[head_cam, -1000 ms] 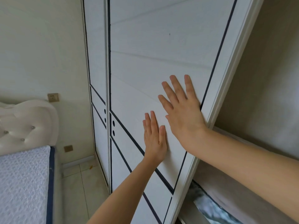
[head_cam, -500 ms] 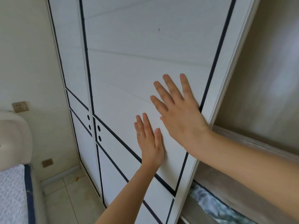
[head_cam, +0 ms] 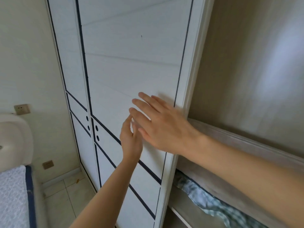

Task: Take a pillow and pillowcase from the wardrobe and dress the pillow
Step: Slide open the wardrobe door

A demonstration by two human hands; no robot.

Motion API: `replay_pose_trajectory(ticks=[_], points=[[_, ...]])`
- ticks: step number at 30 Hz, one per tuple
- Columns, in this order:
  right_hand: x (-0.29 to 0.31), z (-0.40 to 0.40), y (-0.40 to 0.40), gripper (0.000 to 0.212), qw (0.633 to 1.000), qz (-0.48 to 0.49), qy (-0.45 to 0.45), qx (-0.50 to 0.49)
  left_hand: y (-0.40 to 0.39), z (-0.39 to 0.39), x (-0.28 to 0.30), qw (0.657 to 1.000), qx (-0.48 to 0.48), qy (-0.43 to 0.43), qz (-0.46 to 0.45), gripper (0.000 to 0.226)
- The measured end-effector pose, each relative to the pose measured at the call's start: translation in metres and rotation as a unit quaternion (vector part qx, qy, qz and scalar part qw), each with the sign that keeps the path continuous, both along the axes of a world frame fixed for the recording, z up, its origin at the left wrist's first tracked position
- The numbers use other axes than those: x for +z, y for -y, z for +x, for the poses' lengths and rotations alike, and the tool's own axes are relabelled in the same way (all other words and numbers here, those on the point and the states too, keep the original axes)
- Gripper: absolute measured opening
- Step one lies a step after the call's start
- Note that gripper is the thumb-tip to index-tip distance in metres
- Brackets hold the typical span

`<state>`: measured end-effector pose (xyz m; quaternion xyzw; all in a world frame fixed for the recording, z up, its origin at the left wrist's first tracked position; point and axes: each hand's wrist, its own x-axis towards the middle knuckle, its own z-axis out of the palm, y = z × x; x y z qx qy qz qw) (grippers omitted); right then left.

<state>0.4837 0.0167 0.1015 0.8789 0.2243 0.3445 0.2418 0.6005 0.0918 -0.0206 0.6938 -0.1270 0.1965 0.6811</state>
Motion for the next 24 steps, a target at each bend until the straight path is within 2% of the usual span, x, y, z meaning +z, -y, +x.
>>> replay_pose_trajectory(ticks=[2,6,11,14,18,20,22,24], points=[[-0.01,-0.024,0.014,0.038,0.998,0.049,0.003,0.044,0.0,-0.018,0.001,0.999,0.025,-0.001,-0.038,0.027],[-0.032,-0.071,0.051,0.034,0.981,0.175,0.002,0.078,0.008,-0.073,-0.001,0.994,0.078,0.039,-0.072,0.028],[-0.065,-0.125,0.111,0.036,0.942,0.333,0.001,0.033,0.035,-0.144,-0.021,0.992,0.079,0.093,-0.034,0.023],[-0.084,-0.147,0.148,0.037,0.924,0.383,-0.005,-0.021,0.061,-0.181,-0.037,0.992,0.06,0.11,-0.029,0.022],[-0.109,-0.166,0.193,0.033,0.914,0.393,-0.023,-0.1,0.102,-0.209,-0.061,0.996,-0.014,0.081,0.021,0.019],[-0.115,-0.171,0.214,0.031,0.907,0.397,-0.023,-0.136,0.125,-0.211,-0.07,0.995,-0.052,0.053,0.067,0.027],[-0.119,-0.173,0.239,0.03,0.899,0.404,-0.019,-0.167,0.15,-0.206,-0.078,0.99,-0.076,0.007,0.123,0.03],[-0.123,-0.172,0.264,0.029,0.888,0.413,-0.02,-0.202,0.174,-0.196,-0.088,0.978,-0.09,-0.071,0.175,0.019]])
